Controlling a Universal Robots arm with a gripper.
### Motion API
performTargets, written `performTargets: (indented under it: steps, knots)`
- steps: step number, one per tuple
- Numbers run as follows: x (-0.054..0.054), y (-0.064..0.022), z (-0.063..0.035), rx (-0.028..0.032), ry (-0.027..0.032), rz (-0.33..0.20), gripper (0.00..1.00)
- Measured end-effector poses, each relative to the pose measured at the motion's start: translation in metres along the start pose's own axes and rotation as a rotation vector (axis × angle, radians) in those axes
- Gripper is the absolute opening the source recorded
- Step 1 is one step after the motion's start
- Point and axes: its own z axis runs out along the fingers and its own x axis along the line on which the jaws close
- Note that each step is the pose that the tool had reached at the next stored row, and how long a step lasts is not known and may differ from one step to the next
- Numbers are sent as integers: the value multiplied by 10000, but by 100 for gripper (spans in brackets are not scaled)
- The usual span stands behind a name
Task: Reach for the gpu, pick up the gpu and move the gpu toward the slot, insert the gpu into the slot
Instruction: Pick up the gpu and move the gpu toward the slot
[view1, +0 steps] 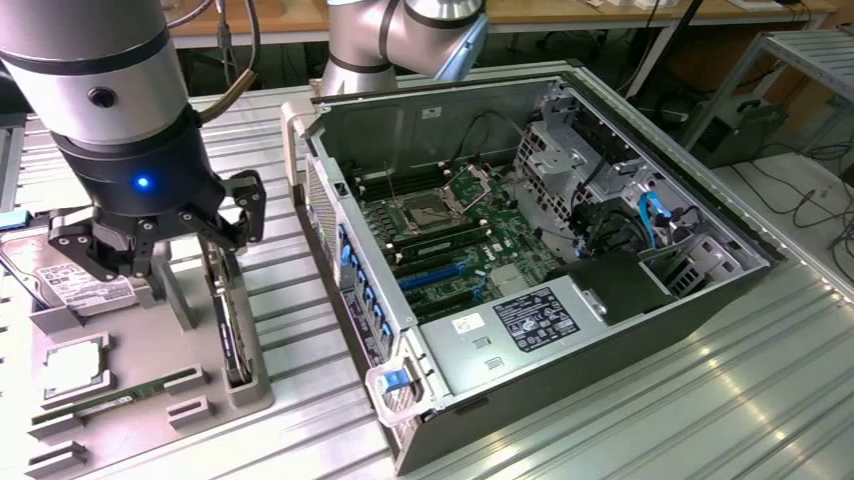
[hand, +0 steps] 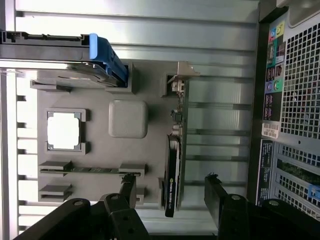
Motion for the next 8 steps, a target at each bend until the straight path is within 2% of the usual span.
performTargets:
  steps: [8]
  knots:
    - [0, -4, 83, 0, 0, 0, 66]
